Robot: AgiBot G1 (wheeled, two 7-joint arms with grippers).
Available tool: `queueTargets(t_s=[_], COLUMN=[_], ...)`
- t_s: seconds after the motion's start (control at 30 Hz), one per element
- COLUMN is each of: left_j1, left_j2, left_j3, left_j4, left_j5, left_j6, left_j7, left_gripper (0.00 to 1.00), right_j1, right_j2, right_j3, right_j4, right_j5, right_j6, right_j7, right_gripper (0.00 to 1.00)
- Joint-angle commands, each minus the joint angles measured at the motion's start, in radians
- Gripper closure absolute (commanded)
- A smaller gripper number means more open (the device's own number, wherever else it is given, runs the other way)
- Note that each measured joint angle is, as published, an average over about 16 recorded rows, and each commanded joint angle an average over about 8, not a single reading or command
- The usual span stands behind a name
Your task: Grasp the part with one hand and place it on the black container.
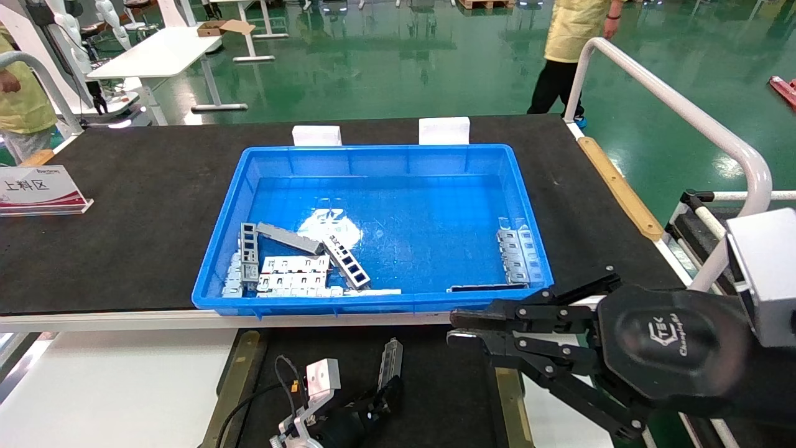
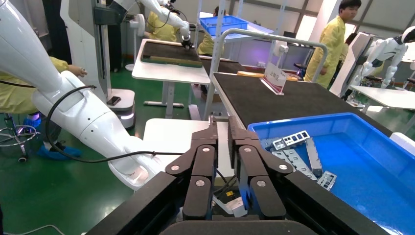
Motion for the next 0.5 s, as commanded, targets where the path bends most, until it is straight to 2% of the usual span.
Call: queueTargets(t_s=[0.03,0.5], left_j1=[0.001,0.004], left_j2=[0.002,0.004], left_j3=[-0.003,-0.017], left_j4=[0.004,0.016], left_j5=[0.002,0.013], left_j6=[0.001,0.025], left_j7=[0.001,0.010], left_gripper=[0.00,0.00], right_j1=[0.000,0.000], right_j2=[0.000,0.000], right_j3=[0.000,0.000], right_j4=[0.000,0.000], right_j5=[0.000,0.000], right_j6=[0.000,0.000], right_j7=[0.000,0.000], right_gripper=[0.00,0.00])
